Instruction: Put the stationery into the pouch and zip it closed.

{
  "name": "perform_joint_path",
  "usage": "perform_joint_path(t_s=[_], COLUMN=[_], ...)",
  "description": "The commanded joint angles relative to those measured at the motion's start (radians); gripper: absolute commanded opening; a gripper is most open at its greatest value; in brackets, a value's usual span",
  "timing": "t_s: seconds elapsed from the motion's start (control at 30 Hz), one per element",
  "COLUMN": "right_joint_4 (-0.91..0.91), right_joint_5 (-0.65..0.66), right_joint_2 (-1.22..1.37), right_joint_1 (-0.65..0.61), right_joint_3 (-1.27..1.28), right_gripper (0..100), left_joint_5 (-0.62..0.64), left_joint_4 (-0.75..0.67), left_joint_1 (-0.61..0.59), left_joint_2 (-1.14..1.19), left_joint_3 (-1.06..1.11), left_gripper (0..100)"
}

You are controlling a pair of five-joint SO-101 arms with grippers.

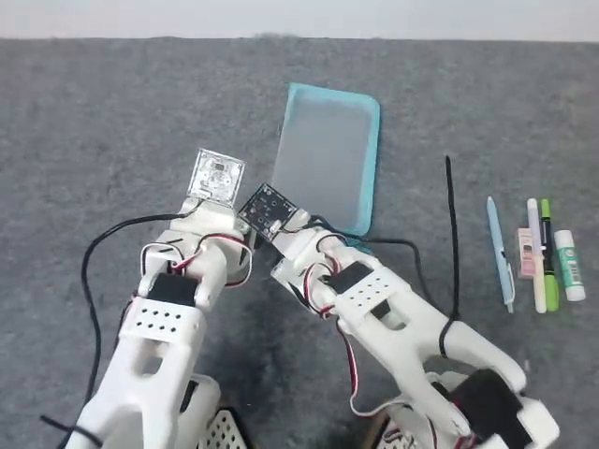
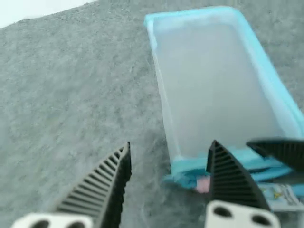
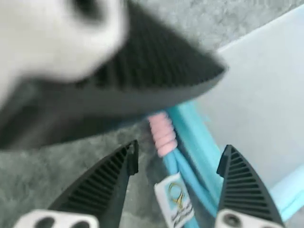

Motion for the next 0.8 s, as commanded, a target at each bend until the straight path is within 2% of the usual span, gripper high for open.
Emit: perform_joint_path(t_s=[0.0,0.07,0.17,0.3,0.6,0.77], right_joint_4=[-0.077,-0.041,0.148,0.321,0.441,0.567], right_joint_5=[-0.006,-0.002,0.032,0.103,0.109,0.104], right_joint_2=[0.018,0.05,0.119,0.251,0.582,0.624], right_joint_1=[-0.005,-0.005,-0.008,-0.01,-0.008,-0.005], right_joint_3=[-0.014,-0.055,-0.193,-0.391,-0.687,-0.746], right_gripper=[26.2,26.1,22.0,21.7,21.7,21.4], left_joint_5=[-0.002,0.023,0.028,0.029,0.029,0.031], left_joint_4=[0.069,0.089,0.097,0.124,0.121,0.12], left_joint_1=[-0.052,-0.123,-0.235,-0.307,-0.327,-0.324], left_joint_2=[-0.014,-0.009,-0.003,-0.003,-0.003,-0.003], left_joint_3=[-0.085,-0.113,-0.154,-0.174,-0.168,-0.168], left_gripper=[25,25,25,25,25,25])
